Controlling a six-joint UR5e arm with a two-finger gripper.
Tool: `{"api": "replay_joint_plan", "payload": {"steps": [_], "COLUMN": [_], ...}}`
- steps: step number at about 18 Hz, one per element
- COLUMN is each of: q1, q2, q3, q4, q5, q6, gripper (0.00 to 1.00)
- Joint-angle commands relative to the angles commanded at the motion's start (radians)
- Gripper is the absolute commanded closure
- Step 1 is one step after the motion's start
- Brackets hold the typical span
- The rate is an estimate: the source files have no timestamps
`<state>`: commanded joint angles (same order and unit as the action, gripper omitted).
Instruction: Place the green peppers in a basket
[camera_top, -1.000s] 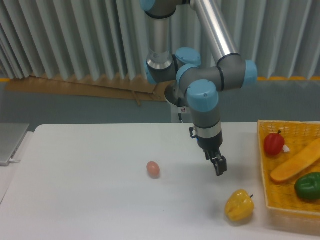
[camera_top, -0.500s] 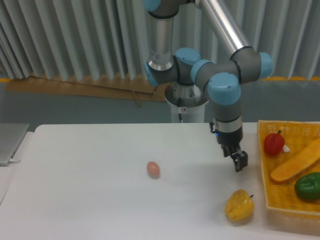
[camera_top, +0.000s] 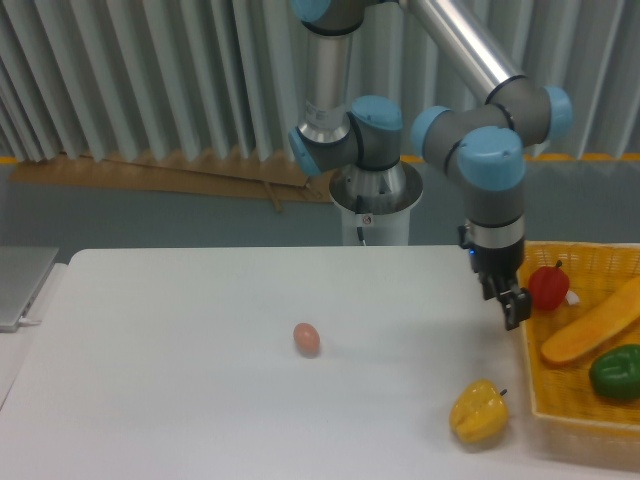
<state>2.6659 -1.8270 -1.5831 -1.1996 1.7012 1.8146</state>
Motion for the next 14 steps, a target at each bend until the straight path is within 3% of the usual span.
{"api": "replay_joint_plan", "payload": {"steps": [10, 14], "q1": [0.164, 0.183], "q2": [-0.002, -0.018], "q3": [0.005, 0.014], "q4": [0.002, 0.005], "q5": [-0.061, -0.061], "q6": [0.239, 0.261], "gripper": [0.25, 0.26]}}
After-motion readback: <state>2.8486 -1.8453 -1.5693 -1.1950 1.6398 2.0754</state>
